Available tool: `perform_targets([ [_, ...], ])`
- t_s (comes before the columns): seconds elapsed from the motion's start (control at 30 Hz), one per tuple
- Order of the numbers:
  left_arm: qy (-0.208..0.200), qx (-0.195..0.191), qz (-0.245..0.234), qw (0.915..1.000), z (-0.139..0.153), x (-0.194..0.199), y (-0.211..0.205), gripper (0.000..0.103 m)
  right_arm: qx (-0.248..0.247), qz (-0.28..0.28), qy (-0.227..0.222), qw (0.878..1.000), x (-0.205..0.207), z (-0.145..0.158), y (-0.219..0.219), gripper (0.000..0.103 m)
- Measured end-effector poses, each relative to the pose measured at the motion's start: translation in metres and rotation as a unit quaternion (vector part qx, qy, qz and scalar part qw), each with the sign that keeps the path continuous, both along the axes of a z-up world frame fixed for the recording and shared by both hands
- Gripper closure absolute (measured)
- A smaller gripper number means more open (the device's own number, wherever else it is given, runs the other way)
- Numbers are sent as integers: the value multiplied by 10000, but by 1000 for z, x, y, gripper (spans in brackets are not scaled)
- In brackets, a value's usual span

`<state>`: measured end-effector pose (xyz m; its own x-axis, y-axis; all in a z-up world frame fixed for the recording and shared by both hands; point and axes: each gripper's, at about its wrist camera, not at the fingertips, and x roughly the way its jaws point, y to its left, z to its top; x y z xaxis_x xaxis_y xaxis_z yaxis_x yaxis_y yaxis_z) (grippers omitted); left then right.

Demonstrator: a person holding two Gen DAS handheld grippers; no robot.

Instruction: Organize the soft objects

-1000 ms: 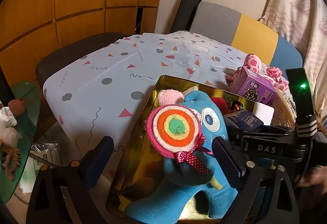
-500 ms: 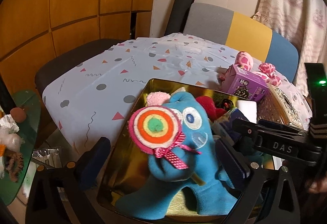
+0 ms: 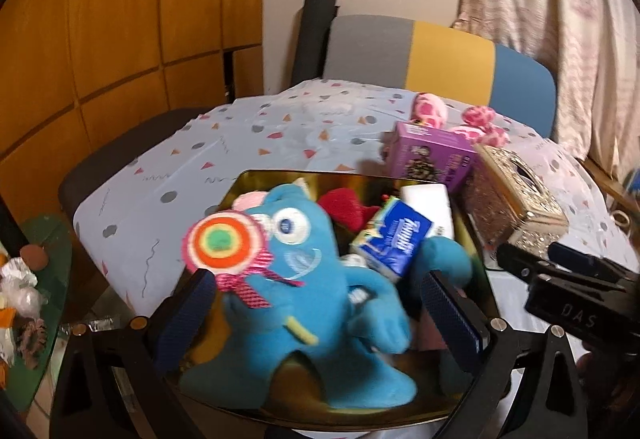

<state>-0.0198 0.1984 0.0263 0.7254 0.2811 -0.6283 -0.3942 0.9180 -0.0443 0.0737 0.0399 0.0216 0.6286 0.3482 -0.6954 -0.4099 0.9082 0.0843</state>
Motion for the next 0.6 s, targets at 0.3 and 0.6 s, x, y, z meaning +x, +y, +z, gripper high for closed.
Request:
perform_targets([
  [0.3,4,107,-315,9994,-6,8,-49,0,-184,-830,-339,9958,-19,1,-57,21],
  [0.6,-71,196,-480,9986,-5,12,-78,0,-190,-1247,-301,9916,-29,-10,-90,21],
])
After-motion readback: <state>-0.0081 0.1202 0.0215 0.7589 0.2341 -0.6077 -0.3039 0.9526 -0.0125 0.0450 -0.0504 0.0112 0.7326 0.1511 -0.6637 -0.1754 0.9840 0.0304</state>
